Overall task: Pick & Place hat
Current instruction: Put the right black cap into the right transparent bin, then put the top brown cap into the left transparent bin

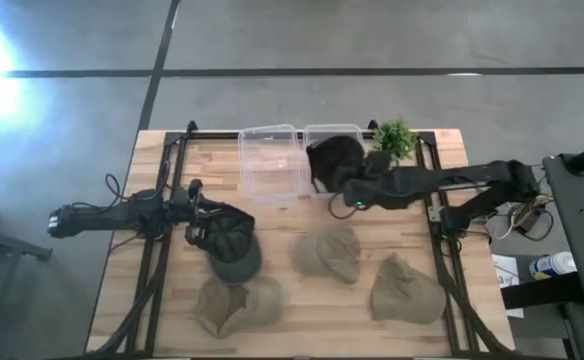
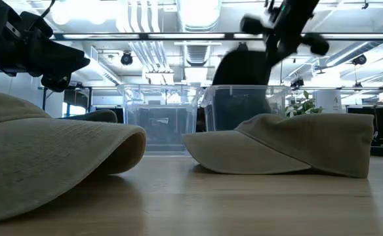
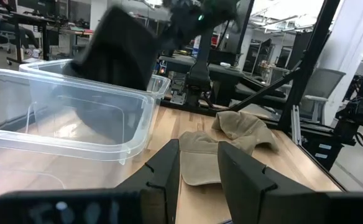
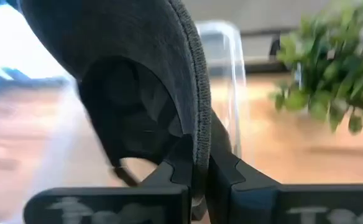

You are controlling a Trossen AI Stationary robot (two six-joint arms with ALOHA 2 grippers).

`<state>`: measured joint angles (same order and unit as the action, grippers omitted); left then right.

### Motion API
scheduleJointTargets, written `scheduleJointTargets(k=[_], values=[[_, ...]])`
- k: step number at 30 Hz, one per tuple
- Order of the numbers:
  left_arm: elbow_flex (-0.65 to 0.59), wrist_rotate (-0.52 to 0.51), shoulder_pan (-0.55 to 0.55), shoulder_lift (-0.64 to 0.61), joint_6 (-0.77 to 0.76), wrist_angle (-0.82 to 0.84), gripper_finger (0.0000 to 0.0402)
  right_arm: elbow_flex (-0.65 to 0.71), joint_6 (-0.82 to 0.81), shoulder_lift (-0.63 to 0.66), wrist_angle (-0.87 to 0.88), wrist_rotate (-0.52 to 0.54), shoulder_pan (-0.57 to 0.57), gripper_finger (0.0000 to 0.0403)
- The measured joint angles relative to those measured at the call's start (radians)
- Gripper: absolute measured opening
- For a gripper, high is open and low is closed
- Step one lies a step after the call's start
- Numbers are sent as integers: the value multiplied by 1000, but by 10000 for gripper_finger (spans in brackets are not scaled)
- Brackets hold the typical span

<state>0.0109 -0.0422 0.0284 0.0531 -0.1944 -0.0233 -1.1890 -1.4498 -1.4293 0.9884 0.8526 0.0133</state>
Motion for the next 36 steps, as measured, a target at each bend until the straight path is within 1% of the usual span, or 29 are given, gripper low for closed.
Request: scheduleJointTargets(k=[3,8,11,16,19,21,24,30,34,36], values=[[0,0,0,0,0,0,104,-25,-16,-74,-1,-73,-34,20],[0,0,0,1,0,0,104,-66,44,-178,-1,-178,-54,54],[0,0,0,1,0,0,104,-101,120,-227,-6,-183,-52,83],[0,0,0,1,0,0,104,-175,241,-285,-3,-208,-44,145],[0,0,0,1,0,0,104,-220,337,-284,-5,-216,-37,177],[0,0,0,1,0,0,104,-249,414,-275,-5,-254,-33,191],[0,0,0,1,0,0,104,-278,511,-241,-5,-313,-25,203],[0,0,0,1,0,0,104,-296,672,-143,3,-460,33,203],[0,0,0,1,0,0,104,-260,686,-95,30,-606,88,196],[0,0,0,1,0,0,104,-228,669,-95,29,-627,130,193]])
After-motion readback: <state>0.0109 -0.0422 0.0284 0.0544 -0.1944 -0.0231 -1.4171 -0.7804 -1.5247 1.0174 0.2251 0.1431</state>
